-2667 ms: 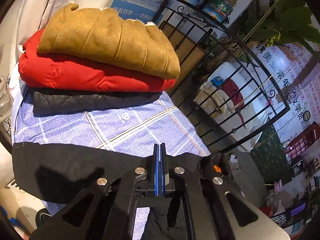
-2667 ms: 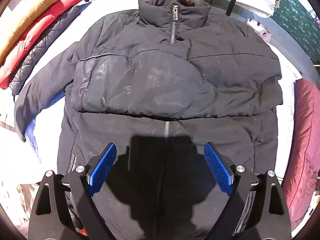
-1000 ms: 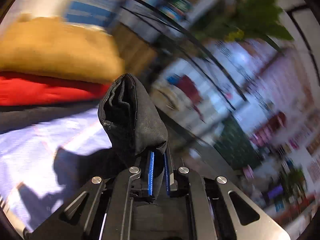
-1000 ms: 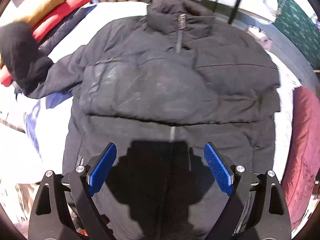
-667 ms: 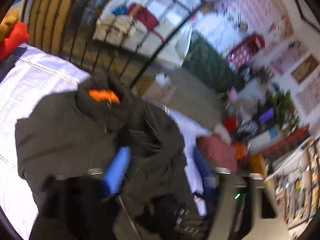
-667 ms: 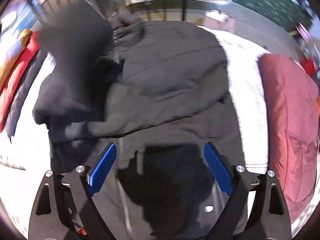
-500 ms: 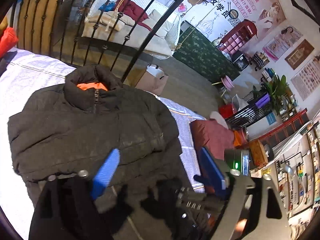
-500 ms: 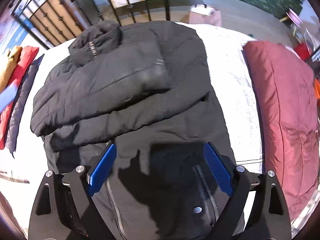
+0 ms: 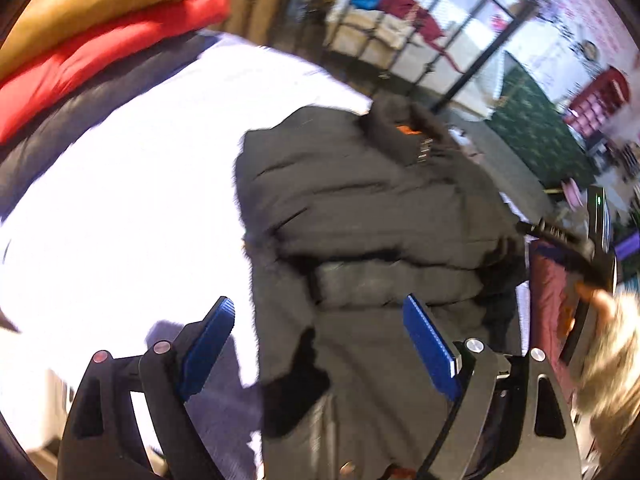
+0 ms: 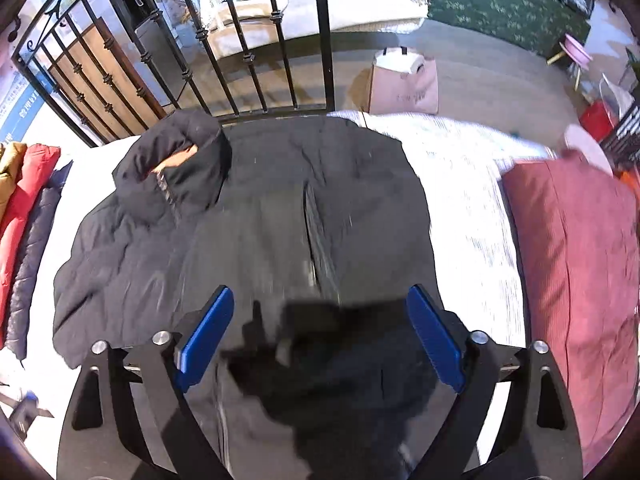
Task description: Fold large clothes
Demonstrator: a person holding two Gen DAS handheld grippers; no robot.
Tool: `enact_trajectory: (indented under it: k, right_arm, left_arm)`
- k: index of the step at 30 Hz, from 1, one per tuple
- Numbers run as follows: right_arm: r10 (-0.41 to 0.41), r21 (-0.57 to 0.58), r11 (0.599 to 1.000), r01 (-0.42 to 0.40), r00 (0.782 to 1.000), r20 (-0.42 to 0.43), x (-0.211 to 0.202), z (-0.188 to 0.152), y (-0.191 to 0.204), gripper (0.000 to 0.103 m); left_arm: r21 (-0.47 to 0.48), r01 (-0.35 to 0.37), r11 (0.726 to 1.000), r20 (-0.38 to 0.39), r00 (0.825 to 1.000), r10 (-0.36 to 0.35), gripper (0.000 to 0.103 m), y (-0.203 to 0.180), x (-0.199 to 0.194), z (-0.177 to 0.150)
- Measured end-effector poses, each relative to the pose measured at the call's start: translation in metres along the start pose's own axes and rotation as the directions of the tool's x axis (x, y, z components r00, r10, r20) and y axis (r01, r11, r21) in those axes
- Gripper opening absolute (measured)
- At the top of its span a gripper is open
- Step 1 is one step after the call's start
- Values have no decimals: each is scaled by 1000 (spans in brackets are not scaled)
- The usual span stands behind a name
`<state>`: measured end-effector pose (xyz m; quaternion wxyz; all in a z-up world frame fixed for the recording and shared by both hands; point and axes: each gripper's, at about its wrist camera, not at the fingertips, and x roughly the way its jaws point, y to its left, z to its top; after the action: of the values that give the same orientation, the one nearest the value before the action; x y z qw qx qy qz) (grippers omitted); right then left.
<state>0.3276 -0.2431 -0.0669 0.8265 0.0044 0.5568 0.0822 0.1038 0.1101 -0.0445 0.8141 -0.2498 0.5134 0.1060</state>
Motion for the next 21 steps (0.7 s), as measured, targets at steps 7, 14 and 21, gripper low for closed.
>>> enact_trajectory:
  k: [7,14,21]
  right_arm:
    - [-89,-239,969,61,990,-106,42,-1,39,21]
    - [-290,-279,920,276,957,-9,36,12,14,0]
    - [-117,-127,986,106,990,-81,23,27,-20,44]
  left_arm:
    - [-38,-51,998,-45,998,50,84,20,2,-17]
    - [10,-56,998,-38,998,56,84,13,1,-16]
    - [27,-90,996,-64,994,92,84,12,11,-21]
